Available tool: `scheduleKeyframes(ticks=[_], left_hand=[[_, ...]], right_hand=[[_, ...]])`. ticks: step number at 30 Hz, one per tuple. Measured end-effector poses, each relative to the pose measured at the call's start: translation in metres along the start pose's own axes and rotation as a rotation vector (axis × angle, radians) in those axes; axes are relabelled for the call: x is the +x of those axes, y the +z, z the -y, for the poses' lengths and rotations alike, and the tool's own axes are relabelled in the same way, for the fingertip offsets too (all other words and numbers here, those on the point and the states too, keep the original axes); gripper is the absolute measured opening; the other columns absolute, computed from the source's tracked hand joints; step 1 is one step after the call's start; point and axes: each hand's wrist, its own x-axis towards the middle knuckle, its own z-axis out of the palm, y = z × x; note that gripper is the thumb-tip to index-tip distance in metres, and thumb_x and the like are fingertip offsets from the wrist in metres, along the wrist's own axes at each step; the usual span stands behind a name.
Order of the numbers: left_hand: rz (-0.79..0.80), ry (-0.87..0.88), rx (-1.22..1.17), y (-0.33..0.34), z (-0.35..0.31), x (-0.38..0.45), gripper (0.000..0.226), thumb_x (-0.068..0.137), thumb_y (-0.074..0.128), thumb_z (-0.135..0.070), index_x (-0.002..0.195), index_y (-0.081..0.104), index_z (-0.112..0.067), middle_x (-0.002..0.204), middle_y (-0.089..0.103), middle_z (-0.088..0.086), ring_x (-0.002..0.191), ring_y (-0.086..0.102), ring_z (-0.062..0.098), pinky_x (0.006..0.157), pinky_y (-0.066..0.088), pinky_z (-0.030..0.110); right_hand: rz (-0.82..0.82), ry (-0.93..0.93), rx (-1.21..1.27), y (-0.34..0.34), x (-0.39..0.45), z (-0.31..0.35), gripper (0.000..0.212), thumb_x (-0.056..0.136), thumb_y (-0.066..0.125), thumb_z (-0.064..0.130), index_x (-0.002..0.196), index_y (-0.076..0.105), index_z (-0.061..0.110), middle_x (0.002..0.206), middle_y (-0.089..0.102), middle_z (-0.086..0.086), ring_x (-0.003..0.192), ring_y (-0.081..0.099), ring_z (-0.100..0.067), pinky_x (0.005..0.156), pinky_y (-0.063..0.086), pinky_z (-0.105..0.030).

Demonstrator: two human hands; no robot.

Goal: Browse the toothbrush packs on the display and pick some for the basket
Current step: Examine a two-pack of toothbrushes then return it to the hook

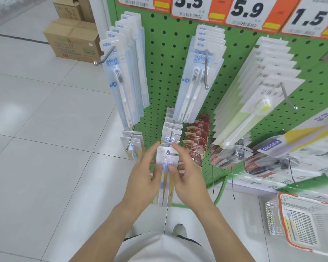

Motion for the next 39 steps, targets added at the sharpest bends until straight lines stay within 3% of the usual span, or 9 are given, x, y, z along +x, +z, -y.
scheduleKeyframes(ticks=[5, 9, 14, 20, 23, 26, 29, 35, 39], left_hand=[[-0.332, -0.121, -0.001, -0.009, 0.004, 0.006, 0.039, 0.094, 0.061, -0.008, 0.126, 0.058, -0.032, 0.11, 0.057, -0.005, 0.088, 0.062, 0.005, 0.077, 0.056, 0.033], [-0.455, -0.151, 0.081, -0.019, 0.013, 0.017, 0.034, 0.094, 0.066, -0.018, 0.126, 0.06, -0.026, 0.116, 0.048, -0.006, 0.1, 0.058, 0.014, 0.082, 0.05, 0.031], [-0.375, -0.09, 0.201, -0.019, 0.028, 0.035, 0.041, 0.093, 0.066, -0.014, 0.133, 0.06, -0.021, 0.121, 0.051, -0.001, 0.113, 0.053, 0.017, 0.096, 0.05, 0.042], [-0.328, -0.088, 0.238, -0.016, 0.033, 0.044, 0.047, 0.094, 0.064, -0.014, 0.139, 0.057, -0.024, 0.125, 0.052, 0.003, 0.118, 0.05, 0.02, 0.101, 0.046, 0.039], [-0.299, -0.082, 0.269, -0.015, 0.032, 0.048, 0.053, 0.092, 0.064, -0.012, 0.143, 0.054, -0.023, 0.127, 0.052, 0.006, 0.119, 0.049, 0.025, 0.102, 0.046, 0.043], [-0.27, -0.094, 0.291, -0.015, 0.032, 0.053, 0.057, 0.092, 0.063, -0.013, 0.147, 0.049, -0.023, 0.131, 0.05, 0.007, 0.122, 0.047, 0.027, 0.103, 0.045, 0.045], [-0.268, -0.097, 0.3, -0.015, 0.034, 0.053, 0.059, 0.091, 0.064, -0.013, 0.147, 0.048, -0.022, 0.131, 0.05, 0.009, 0.123, 0.045, 0.029, 0.105, 0.043, 0.046], [-0.426, 0.124, 0.289, -0.005, 0.019, 0.029, 0.048, 0.082, 0.064, 0.005, 0.126, 0.063, -0.013, 0.127, 0.052, 0.008, 0.124, 0.044, 0.026, 0.105, 0.04, 0.037], [-0.195, 0.181, 0.131, 0.003, -0.001, 0.032, 0.044, 0.09, 0.052, 0.007, 0.127, 0.063, -0.015, 0.127, 0.054, -0.002, 0.118, 0.053, 0.015, 0.101, 0.041, 0.021]], right_hand=[[0.01, 0.013, -0.053, 0.0, 0.002, -0.006, 0.059, 0.103, 0.054, 0.02, 0.15, 0.034, 0.049, 0.143, 0.054, 0.007, 0.111, 0.062, -0.025, 0.097, 0.052, -0.045], [0.032, 0.015, -0.108, 0.0, 0.006, -0.008, 0.059, 0.103, 0.055, 0.022, 0.148, 0.032, 0.052, 0.143, 0.053, 0.008, 0.112, 0.061, -0.019, 0.099, 0.05, -0.038], [0.039, -0.02, -0.184, -0.001, 0.013, -0.004, 0.054, 0.104, 0.053, 0.025, 0.148, 0.034, 0.05, 0.145, 0.052, 0.008, 0.114, 0.059, -0.017, 0.095, 0.047, -0.034], [0.08, -0.062, -0.286, -0.007, 0.019, 0.0, 0.05, 0.105, 0.048, 0.031, 0.148, 0.034, 0.051, 0.136, 0.058, 0.003, 0.116, 0.059, -0.018, 0.093, 0.049, -0.042], [0.061, -0.055, -0.302, -0.009, 0.023, 0.001, 0.048, 0.106, 0.045, 0.028, 0.145, 0.039, 0.053, 0.119, 0.06, 0.004, 0.098, 0.06, -0.018, 0.085, 0.052, -0.043], [0.013, -0.077, -0.309, -0.012, 0.028, 0.004, 0.043, 0.106, 0.045, 0.021, 0.142, 0.053, 0.042, 0.103, 0.056, 0.008, 0.085, 0.054, -0.011, 0.077, 0.05, -0.038], [-0.056, -0.101, -0.332, -0.014, 0.036, 0.004, 0.03, 0.103, 0.053, 0.013, 0.127, 0.069, 0.021, 0.104, 0.063, 0.003, 0.083, 0.057, -0.011, 0.079, 0.052, -0.037], [-0.128, -0.097, -0.369, -0.021, 0.046, 0.007, 0.015, 0.096, 0.066, 0.01, 0.105, 0.077, 0.017, 0.097, 0.063, 0.005, 0.075, 0.062, -0.011, 0.075, 0.054, -0.032], [-0.123, -0.112, -0.349, -0.023, 0.051, 0.012, 0.021, 0.095, 0.069, 0.014, 0.116, 0.07, 0.018, 0.106, 0.058, 0.007, 0.078, 0.065, -0.009, 0.078, 0.055, -0.031]])
